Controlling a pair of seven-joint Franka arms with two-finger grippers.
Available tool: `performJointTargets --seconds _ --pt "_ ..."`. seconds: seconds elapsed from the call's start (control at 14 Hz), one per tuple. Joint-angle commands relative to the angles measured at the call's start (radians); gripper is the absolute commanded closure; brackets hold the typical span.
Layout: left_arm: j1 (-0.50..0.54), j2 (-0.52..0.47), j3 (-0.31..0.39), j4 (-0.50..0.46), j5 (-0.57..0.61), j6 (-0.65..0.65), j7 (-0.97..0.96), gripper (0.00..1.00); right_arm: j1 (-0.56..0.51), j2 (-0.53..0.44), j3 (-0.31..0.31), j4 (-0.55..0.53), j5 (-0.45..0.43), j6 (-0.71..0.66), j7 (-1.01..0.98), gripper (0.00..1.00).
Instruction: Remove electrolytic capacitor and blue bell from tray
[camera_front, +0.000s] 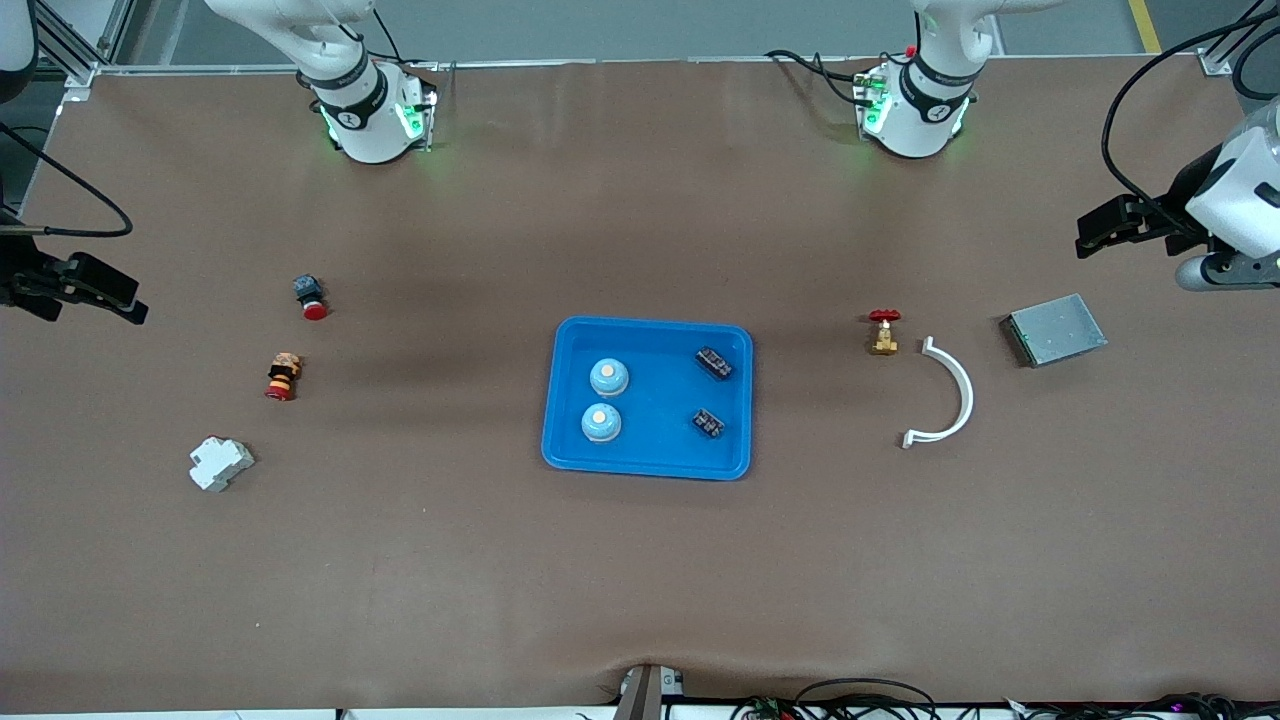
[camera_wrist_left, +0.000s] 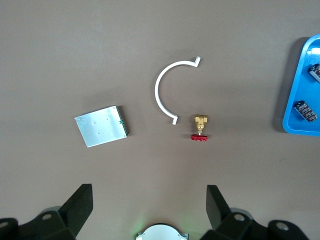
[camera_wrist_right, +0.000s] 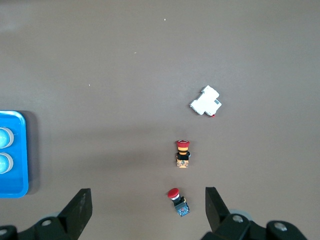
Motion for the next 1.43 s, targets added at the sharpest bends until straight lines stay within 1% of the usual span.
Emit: performJointTargets --seconds 0.0,0.64,0.86,1.0,1.21,1.36 --pt "0.002 0.000 -0.003 0.009 0.012 -0.015 0.026 0.00 -0.032 -0.025 0.002 -0.021 0.011 0.005 -0.016 0.00" --pt "-0.004 0.012 -0.003 0.009 0.013 -0.014 0.023 0.00 -0.031 -0.027 0.005 -0.020 0.011 -0.003 -0.016 0.00" --pt "-0.010 0.032 -0.006 0.008 0.012 -0.014 0.008 0.00 -0.025 -0.024 0.011 -0.021 0.012 0.003 -0.016 0.00" --pt "-0.014 0.038 -0.009 0.006 0.009 -0.015 0.005 0.00 -0.001 -0.024 0.011 -0.023 0.012 0.004 -0.013 0.00" --pt "-0.016 0.050 -0.049 -0.003 0.009 -0.015 -0.078 0.00 0.001 -0.024 0.011 -0.032 0.012 0.008 -0.007 0.00" --pt "-0.016 0.078 -0.066 0.000 0.006 -0.015 -0.102 0.00 0.000 -0.022 0.011 -0.033 0.012 0.008 -0.009 0.00"
